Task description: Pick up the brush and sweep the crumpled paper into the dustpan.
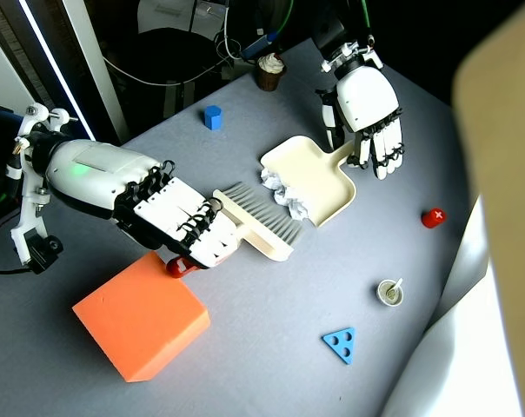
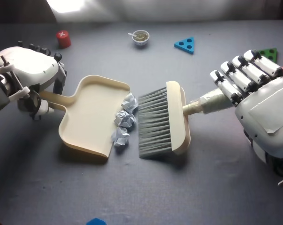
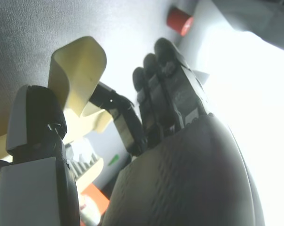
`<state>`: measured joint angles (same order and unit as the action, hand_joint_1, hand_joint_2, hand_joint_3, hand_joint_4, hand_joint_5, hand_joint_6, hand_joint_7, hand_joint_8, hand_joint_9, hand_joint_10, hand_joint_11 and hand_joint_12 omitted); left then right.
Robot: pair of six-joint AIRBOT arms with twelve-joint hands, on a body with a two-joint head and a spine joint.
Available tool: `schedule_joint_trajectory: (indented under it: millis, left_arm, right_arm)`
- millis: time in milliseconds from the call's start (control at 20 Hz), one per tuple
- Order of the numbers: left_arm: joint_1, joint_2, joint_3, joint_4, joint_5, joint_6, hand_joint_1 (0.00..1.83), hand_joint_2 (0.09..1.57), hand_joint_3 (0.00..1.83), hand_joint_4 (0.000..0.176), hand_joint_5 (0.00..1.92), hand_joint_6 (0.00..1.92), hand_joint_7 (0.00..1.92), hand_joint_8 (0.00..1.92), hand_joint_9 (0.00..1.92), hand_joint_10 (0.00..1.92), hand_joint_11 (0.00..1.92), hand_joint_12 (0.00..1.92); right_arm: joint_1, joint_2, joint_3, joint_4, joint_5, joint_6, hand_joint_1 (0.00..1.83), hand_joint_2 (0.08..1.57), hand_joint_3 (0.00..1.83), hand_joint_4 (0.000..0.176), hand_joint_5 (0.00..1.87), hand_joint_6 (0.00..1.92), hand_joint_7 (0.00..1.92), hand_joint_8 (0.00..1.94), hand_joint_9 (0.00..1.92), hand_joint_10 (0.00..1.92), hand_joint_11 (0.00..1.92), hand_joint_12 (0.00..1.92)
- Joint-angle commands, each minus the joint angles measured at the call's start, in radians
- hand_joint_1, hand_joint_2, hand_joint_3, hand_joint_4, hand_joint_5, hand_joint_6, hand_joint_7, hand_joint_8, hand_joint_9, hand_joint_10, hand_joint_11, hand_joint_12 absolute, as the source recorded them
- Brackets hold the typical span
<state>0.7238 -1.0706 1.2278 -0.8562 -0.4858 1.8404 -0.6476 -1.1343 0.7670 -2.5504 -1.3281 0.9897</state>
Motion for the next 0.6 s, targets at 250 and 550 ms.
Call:
schedule_joint_trajectory:
  millis: [250, 550]
  left_arm:
    - [-0.033, -0.009, 0.016, 0.035, -0.084, 0.008, 1.08, 1.14, 0.0, 0.0, 0.93, 1.06, 0.42, 0.0, 0.37, 0.0, 0.37, 0.01]
    - [-0.035, -0.012, 0.011, 0.034, -0.083, 0.008, 1.07, 1.14, 0.0, 0.0, 0.94, 1.04, 0.44, 0.0, 0.37, 0.0, 0.39, 0.01]
  right_arm:
    - [-0.004, -0.026, -0.005, -0.074, -0.159, -0.009, 1.13, 1.0, 0.0, 0.0, 0.31, 0.0, 0.3, 0.01, 0.33, 0.0, 0.37, 0.05]
    - [-0.01, -0.079, 0.031, -0.078, -0.164, -0.054, 1.08, 1.03, 0.01, 0.0, 0.3, 0.0, 0.28, 0.0, 0.31, 0.0, 0.35, 0.04]
